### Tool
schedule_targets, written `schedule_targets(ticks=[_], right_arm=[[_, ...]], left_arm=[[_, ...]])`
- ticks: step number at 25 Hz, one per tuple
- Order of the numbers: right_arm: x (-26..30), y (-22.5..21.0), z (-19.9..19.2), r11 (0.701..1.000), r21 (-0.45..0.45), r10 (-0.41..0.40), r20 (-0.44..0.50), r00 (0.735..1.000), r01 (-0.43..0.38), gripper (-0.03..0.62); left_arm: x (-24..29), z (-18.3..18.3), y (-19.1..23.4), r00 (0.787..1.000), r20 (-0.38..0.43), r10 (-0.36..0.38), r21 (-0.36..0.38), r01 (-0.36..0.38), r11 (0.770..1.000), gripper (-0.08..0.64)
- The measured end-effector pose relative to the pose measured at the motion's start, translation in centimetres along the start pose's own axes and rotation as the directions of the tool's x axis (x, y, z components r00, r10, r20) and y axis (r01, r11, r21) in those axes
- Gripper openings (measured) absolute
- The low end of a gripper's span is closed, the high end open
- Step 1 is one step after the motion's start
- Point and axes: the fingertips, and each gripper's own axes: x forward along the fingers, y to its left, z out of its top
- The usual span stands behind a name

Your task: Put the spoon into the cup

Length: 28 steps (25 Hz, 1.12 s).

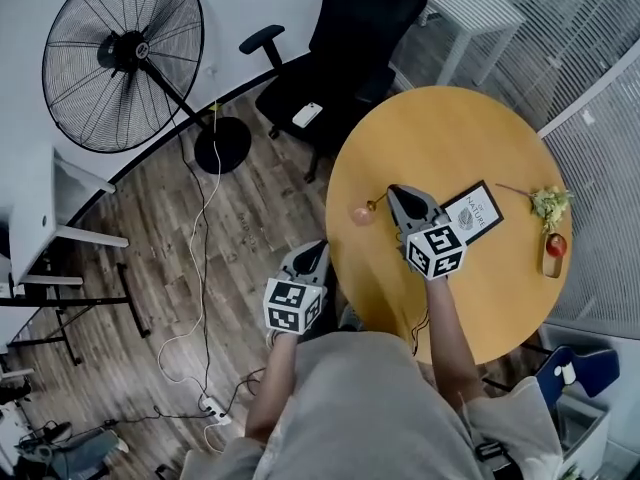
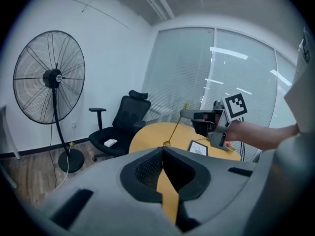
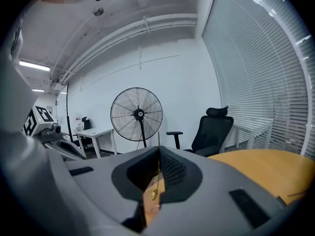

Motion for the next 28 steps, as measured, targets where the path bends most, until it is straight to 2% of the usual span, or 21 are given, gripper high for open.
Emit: schedule_targets(ticks=[17, 28], right_arm=[[3.9, 1.0, -2.8, 0.999, -0.014, 0.047, -0.076, 0.996, -0.048, 0.003], [4.4, 0.3, -4.2, 0.999, -0.002, 0.034, -0.088, 0.996, -0.034, 0.003]], left_arm=[[0.8, -0.6, 1.8, 0.999, -0.029, 0.013, -0.028, -0.014, 1.0, 0.008], [1.3, -0.8, 2.1, 0.999, -0.042, 0.01, -0.028, -0.011, 1.0, 0.008]])
